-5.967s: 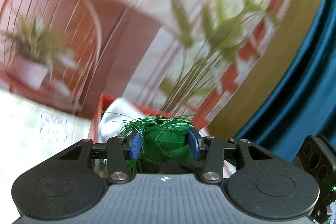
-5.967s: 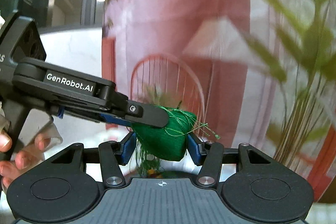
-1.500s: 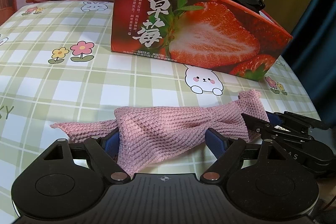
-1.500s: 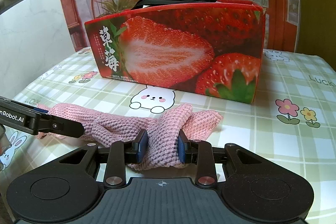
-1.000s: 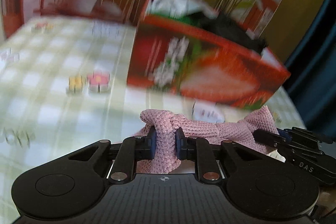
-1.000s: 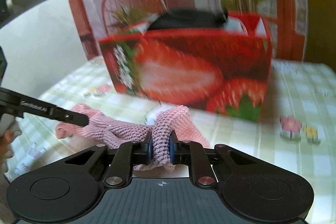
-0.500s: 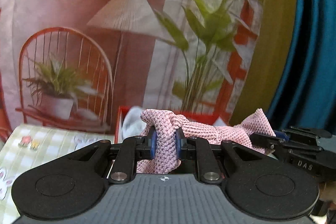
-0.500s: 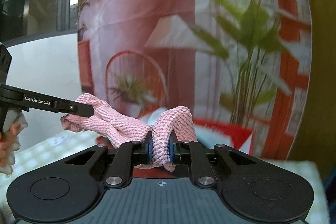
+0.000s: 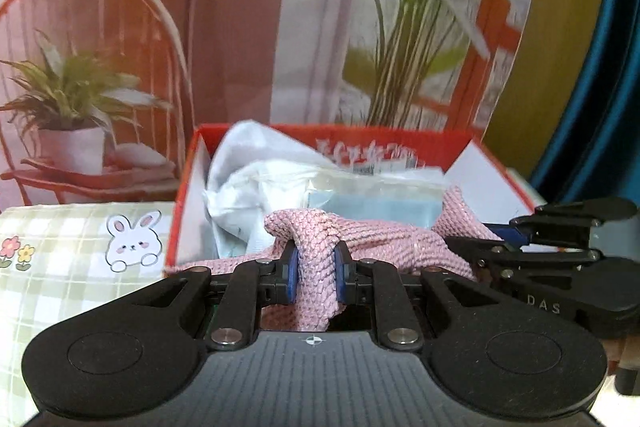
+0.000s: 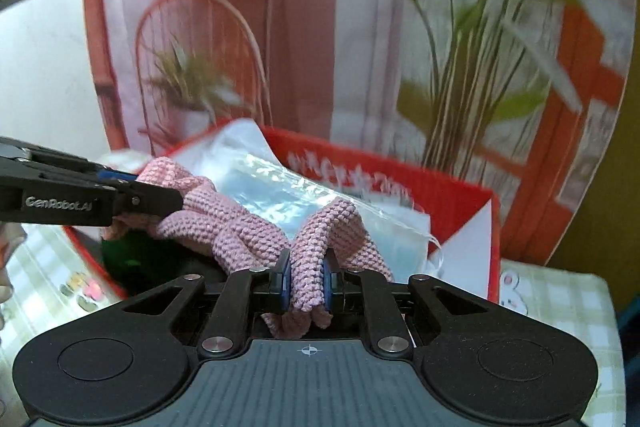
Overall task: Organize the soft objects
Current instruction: 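Lift the pink cloth into the red box and open both grippers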
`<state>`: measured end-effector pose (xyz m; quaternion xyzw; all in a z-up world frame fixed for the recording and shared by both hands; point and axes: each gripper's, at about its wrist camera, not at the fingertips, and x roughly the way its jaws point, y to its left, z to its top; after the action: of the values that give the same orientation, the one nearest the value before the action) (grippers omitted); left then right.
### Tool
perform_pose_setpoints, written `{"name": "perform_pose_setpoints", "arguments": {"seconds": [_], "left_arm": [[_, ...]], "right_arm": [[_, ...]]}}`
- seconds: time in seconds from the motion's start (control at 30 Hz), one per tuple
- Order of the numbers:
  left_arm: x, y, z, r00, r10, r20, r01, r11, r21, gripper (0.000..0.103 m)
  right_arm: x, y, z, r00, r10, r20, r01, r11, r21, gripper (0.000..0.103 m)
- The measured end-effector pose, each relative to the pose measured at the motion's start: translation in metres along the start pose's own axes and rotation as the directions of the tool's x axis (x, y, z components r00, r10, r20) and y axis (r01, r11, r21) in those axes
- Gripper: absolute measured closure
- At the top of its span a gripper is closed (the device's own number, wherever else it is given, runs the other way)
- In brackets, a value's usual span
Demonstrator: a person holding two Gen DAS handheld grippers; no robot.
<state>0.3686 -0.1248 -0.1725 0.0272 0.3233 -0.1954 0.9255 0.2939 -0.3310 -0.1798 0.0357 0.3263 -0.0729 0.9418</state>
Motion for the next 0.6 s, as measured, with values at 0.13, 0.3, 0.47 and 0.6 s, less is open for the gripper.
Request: {"name": "perform_pose_setpoints", "arguments": {"seconds": [0.13, 0.3, 0.47, 0.6], "left_arm": [[0.02, 0.002, 0.003, 0.998, 0.003, -0.058, -0.002, 1.0, 0.012, 0.084], [0.032, 0.004, 0.001, 0.995, 0.003, -0.098, -0.001, 1.0, 0.016, 0.083], [0.027, 0.006, 0.0, 0.996, -0.001, -0.089, 0.001, 1.0, 0.0, 0.083], [0.009, -0.003, 0.002, 0.999, 0.027, -0.037, -0.024, 0.998, 0.062, 0.069]], "right_arm": [[0.027, -0.011, 0.002, 0.993, 0.024, -0.115, -0.017, 0.998, 0.054, 0.088], [0.045, -0.012, 0.003, 0.977, 0.029, -0.21, -0.015, 0.998, 0.069, 0.087], [0.05, -0.016, 0.001, 0.971, 0.038, -0.238, -0.016, 0.996, 0.092, 0.087], [0.042, -0.016, -0.002, 0.98, 0.017, -0.198, 0.004, 0.994, 0.108, 0.082]]}}
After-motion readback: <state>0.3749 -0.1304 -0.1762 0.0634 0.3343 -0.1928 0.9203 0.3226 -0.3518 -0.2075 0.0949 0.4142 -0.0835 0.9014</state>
